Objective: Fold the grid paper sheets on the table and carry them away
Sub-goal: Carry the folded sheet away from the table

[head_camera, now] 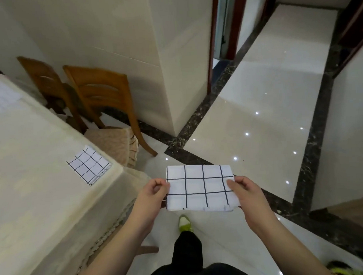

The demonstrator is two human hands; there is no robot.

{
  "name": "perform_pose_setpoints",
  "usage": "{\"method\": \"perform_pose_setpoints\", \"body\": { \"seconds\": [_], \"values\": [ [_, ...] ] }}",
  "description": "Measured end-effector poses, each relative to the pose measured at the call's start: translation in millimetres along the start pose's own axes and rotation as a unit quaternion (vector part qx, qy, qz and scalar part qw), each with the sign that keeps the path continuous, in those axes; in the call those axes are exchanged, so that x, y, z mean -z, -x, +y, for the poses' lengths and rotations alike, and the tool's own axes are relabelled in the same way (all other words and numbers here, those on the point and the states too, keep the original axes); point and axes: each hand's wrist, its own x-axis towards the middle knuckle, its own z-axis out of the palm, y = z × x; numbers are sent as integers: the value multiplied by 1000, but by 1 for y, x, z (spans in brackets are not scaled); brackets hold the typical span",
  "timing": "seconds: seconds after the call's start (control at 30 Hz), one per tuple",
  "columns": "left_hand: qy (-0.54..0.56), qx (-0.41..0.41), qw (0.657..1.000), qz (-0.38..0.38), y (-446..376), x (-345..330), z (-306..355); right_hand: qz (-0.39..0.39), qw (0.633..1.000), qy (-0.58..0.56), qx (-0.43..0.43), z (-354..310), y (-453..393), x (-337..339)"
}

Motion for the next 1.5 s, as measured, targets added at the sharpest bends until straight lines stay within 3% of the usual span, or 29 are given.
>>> {"method": "perform_pose_setpoints", "body": {
  "seconds": [0.4, 0.63, 0.97, 1.23, 1.5],
  "values": [
    [35, -2, 996, 87, -131, 48, 38, -84, 990, 114, 15, -84, -129, -103],
    [13, -22, 996, 89, -181, 63, 68, -75, 984, 155, 41, -122, -175, -143],
    [120, 30, 974, 192, -255, 58, 83, -184, 951, 245, 47, -172, -290, -203],
    [136, 34, 933, 331, -303, 56, 114, -312, 900, 303, 32, -215, -373, -278],
    [201, 39, 868, 453, -289, 72, 112, -445, 817, 366, 30, -220, -393, -358]
  ]
}}
